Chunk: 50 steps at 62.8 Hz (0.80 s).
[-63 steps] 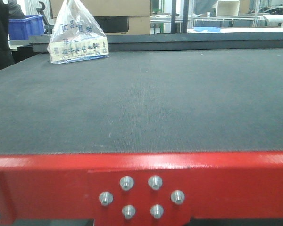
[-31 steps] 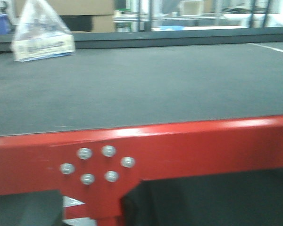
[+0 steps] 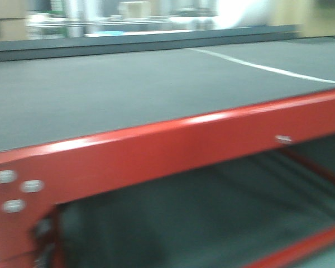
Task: Place cylindrical capacitor in blue bin on shelf
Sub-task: 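Drive the base to the shelf of blue bins holding both parts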
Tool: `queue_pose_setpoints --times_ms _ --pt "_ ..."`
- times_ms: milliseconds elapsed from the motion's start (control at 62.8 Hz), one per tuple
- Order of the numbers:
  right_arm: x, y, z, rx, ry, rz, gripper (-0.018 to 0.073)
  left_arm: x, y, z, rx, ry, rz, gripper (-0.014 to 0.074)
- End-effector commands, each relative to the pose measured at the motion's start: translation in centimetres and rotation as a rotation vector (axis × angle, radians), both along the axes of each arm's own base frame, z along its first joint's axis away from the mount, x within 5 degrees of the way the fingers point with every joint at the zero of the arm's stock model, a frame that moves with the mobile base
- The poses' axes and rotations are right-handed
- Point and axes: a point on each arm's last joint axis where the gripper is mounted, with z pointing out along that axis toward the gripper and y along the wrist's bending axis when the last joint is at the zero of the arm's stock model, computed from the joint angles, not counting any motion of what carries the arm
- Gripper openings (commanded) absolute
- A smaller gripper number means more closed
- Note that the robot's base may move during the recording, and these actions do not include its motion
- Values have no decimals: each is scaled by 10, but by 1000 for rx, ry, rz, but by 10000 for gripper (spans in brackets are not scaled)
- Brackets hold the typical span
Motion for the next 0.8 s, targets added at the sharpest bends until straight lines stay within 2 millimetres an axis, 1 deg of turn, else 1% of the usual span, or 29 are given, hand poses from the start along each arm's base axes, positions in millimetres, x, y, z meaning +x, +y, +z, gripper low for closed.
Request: queue_pose_setpoints --times_ms 0,780 --pt "-1 0 3 -8 -34 0 -167 -2 0 3 -6 -23 -3 -111" --pt "-1 0 3 -8 -34 0 -167 -2 0 3 -6 -23 -3 -111"
